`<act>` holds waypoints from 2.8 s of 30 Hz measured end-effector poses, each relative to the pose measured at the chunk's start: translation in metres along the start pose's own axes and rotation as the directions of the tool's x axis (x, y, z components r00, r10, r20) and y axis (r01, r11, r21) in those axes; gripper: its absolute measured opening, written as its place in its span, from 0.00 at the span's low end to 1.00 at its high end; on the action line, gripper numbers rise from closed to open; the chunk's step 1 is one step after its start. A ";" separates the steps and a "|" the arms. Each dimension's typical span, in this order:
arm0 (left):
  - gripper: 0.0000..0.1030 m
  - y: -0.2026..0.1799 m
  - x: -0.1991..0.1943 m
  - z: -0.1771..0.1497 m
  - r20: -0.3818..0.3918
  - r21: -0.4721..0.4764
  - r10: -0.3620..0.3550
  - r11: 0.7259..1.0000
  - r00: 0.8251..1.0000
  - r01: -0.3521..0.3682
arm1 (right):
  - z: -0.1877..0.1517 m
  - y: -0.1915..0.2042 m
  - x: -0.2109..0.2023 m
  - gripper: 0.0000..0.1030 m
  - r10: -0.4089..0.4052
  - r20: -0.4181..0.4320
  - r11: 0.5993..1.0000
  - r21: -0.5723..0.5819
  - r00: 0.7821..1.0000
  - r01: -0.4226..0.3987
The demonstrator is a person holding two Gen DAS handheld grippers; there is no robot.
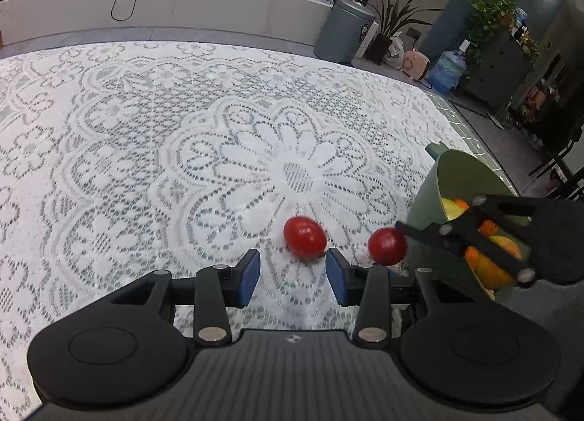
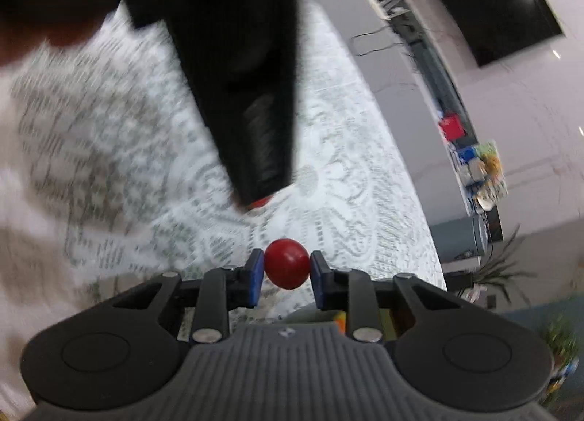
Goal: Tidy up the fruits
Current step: 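Close the left tool on its red tomato while the right tool holds its tomato, then carry the tomato in the left tool while the right tool carries its tomato to the colander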
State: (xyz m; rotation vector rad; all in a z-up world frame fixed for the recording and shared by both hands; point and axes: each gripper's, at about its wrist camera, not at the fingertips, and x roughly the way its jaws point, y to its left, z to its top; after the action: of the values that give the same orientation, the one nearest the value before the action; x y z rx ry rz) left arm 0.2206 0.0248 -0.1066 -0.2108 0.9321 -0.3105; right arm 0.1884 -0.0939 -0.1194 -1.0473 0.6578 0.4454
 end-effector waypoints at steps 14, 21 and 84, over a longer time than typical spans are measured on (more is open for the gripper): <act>0.47 -0.025 0.034 0.013 -0.055 0.117 0.089 0.990 0.994 -0.082 | -0.016 -0.047 -0.036 0.22 -0.050 0.106 0.939 0.343 0.993 0.011; 0.39 -0.027 0.043 0.013 -0.068 0.119 0.094 0.989 0.993 -0.086 | -0.021 -0.053 -0.042 0.23 -0.063 0.112 0.919 0.394 0.992 0.013; 0.34 -0.175 0.003 -0.003 -0.078 0.379 0.014 0.925 0.997 0.016 | -0.169 -0.114 -0.042 0.23 0.026 0.162 0.486 0.860 0.986 -0.154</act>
State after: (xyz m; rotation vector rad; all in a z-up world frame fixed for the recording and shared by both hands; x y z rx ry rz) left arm 0.1896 -0.1399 -0.0565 0.1594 0.9311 -0.4967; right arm 0.1813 -0.2971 -0.0750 0.0202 0.6997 0.1969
